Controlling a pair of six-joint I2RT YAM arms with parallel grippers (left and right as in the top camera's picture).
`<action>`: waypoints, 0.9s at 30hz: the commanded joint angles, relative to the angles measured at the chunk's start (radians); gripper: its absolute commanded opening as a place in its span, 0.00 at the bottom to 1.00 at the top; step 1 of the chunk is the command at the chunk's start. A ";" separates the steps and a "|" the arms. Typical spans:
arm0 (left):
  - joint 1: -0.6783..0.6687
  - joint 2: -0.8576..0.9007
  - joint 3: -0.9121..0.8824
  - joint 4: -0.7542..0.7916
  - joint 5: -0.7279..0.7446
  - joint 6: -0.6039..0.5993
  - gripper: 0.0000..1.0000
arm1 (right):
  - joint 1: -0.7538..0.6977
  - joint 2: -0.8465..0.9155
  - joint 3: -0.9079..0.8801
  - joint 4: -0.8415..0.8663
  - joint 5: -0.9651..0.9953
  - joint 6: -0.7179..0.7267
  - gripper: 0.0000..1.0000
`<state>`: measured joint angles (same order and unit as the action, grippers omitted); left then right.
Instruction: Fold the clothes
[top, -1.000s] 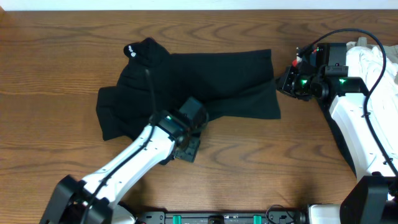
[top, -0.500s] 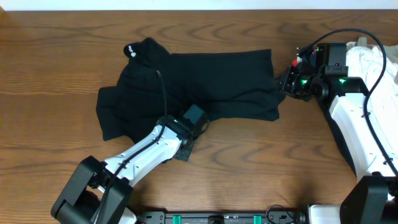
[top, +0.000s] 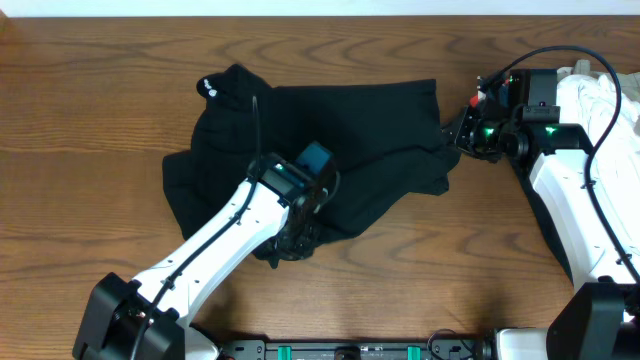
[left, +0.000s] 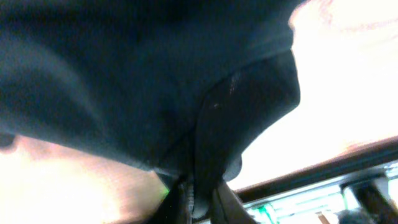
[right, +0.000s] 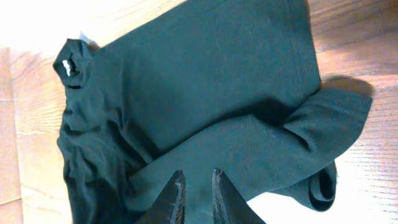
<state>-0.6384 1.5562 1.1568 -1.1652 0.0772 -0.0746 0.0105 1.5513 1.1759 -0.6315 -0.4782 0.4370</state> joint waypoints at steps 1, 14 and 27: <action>0.043 0.015 -0.011 0.064 -0.083 0.058 0.17 | -0.004 0.001 0.019 -0.001 -0.001 -0.008 0.14; 0.261 0.026 0.000 0.160 0.144 0.093 0.25 | -0.004 0.001 0.019 -0.032 0.000 -0.020 0.15; -0.044 -0.058 -0.076 0.119 0.123 -0.044 0.29 | -0.004 0.001 0.019 -0.041 0.011 -0.027 0.19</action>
<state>-0.6193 1.4918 1.1320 -1.0637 0.2512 -0.0467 0.0105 1.5513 1.1767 -0.6693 -0.4755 0.4305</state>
